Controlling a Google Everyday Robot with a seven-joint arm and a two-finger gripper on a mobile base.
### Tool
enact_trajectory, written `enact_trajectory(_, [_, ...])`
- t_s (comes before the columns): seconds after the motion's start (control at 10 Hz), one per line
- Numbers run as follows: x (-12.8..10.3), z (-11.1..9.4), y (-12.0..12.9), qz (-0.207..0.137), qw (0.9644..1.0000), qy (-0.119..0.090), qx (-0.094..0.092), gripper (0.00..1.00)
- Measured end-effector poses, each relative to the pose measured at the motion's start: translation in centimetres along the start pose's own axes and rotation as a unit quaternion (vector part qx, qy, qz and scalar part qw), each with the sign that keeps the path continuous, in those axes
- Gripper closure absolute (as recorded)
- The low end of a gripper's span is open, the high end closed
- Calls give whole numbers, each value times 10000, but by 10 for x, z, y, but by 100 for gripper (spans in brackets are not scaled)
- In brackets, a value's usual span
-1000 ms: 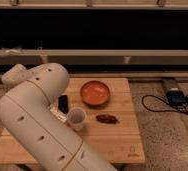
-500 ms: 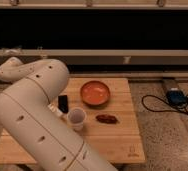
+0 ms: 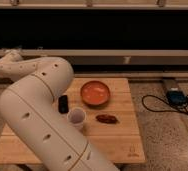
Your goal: Stand the bottle upright
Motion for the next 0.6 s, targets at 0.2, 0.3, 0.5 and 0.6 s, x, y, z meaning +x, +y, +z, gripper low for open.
enact_trajectory(0.2, [-9,-25,-6,-206,9982,-565,-11,100])
enact_trajectory(0.3, [-10,-38,-12,-292,9957,-873,-24,100])
enact_trajectory(0.5, [-23,-50,-17,-548,9889,-1377,-57,100])
enact_trajectory(0.6, [-29,-54,-18,-629,9848,-1611,-135,100])
